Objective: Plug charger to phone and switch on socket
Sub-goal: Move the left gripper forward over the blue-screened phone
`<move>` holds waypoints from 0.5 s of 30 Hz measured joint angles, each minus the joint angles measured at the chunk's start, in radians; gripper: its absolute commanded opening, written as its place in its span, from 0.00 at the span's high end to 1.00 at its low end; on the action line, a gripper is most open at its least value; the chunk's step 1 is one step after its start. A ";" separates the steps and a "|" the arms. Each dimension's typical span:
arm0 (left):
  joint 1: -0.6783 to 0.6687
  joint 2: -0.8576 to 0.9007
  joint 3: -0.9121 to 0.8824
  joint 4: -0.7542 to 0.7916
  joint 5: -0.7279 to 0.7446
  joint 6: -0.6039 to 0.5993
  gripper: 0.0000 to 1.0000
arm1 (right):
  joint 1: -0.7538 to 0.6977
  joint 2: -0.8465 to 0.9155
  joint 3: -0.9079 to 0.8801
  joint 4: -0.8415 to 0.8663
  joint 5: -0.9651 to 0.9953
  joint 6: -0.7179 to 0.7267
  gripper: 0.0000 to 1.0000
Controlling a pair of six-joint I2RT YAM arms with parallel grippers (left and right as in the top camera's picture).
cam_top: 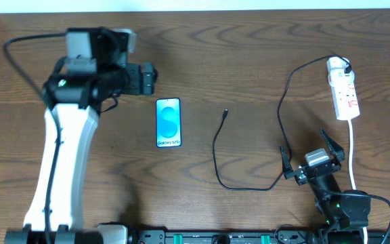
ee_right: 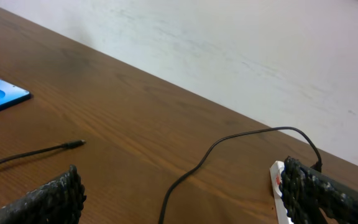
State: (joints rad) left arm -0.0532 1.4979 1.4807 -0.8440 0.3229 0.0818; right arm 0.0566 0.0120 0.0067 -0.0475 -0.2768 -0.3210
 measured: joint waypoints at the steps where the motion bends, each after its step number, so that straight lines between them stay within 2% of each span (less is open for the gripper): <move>1: -0.012 0.025 0.009 -0.008 -0.004 0.000 0.05 | 0.000 0.000 0.000 0.000 0.000 0.000 0.01; 9: -0.065 0.157 0.013 -0.058 0.015 -0.001 0.05 | 0.000 0.000 0.000 0.000 0.000 0.000 0.01; 15: -0.066 0.219 0.013 0.023 0.019 -0.031 0.05 | 0.000 0.000 0.000 0.000 0.000 0.000 0.01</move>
State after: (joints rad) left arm -0.1188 1.7164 1.4937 -0.8207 0.3420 0.0505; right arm 0.0566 0.0120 0.0067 -0.0475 -0.2771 -0.3210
